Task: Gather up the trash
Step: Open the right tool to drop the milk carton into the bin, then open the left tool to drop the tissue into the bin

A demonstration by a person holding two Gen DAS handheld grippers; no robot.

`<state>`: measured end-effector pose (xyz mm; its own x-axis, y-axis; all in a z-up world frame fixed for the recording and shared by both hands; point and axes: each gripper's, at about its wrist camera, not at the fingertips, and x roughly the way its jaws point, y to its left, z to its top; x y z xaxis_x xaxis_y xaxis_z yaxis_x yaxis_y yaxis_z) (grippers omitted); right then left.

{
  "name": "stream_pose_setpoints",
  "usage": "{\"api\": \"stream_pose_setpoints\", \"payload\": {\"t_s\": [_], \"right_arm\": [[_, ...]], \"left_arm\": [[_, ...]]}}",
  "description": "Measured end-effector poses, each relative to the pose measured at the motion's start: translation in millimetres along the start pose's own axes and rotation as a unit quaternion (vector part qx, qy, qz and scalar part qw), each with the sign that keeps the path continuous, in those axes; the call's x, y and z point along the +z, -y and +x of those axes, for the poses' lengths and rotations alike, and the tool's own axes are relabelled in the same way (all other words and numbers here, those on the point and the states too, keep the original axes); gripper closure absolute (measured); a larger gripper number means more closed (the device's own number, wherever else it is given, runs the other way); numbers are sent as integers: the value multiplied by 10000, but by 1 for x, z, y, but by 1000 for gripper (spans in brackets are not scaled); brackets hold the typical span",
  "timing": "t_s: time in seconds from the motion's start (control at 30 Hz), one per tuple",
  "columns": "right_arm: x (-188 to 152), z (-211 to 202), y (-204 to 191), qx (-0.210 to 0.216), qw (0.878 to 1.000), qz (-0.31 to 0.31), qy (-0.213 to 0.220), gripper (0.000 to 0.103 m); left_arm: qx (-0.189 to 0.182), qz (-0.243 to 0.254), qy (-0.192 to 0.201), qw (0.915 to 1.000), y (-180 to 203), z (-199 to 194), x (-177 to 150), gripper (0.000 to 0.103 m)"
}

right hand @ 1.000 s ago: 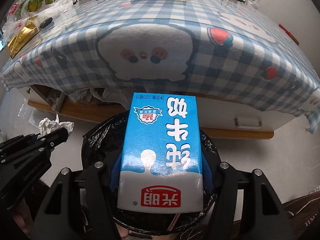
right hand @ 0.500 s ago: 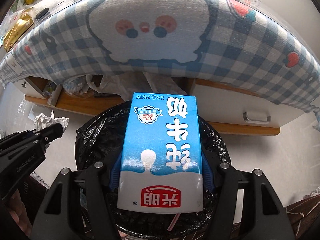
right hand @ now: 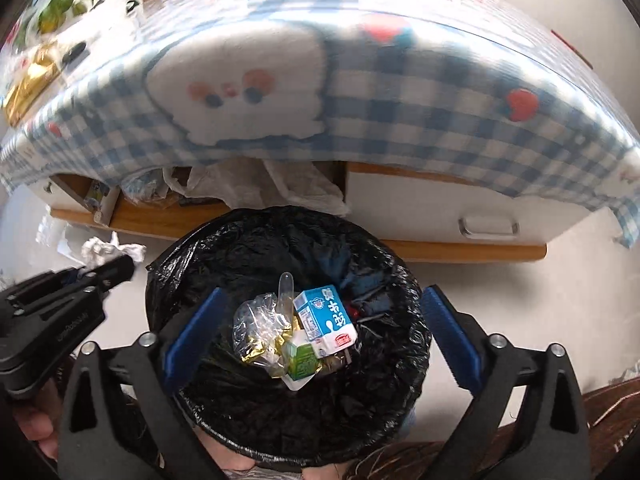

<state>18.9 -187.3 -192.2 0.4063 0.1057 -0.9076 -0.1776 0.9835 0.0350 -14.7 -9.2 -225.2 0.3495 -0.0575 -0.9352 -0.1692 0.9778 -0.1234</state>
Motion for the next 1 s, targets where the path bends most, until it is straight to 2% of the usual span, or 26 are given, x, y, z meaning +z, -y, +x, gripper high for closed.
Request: {"api": "stream_pose_setpoints", "payload": {"t_s": [0.37, 0.63, 0.9, 1.0], "right_arm": [[0, -14, 49, -262, 9992, 295, -1, 8], [-3, -32, 75, -547, 9980, 287, 137, 8], [-7, -48, 94, -496, 9971, 494, 300, 8], [-7, -50, 93, -519, 9969, 488, 328, 8]], "left_arm": [[-155, 258, -84, 9995, 37, 3, 3, 88], [-241, 540, -149, 9981, 68, 3, -2, 87], [-278, 655, -174, 9973, 82, 1, -6, 87], [-286, 691, -164, 9971, 85, -1, -6, 84]]}}
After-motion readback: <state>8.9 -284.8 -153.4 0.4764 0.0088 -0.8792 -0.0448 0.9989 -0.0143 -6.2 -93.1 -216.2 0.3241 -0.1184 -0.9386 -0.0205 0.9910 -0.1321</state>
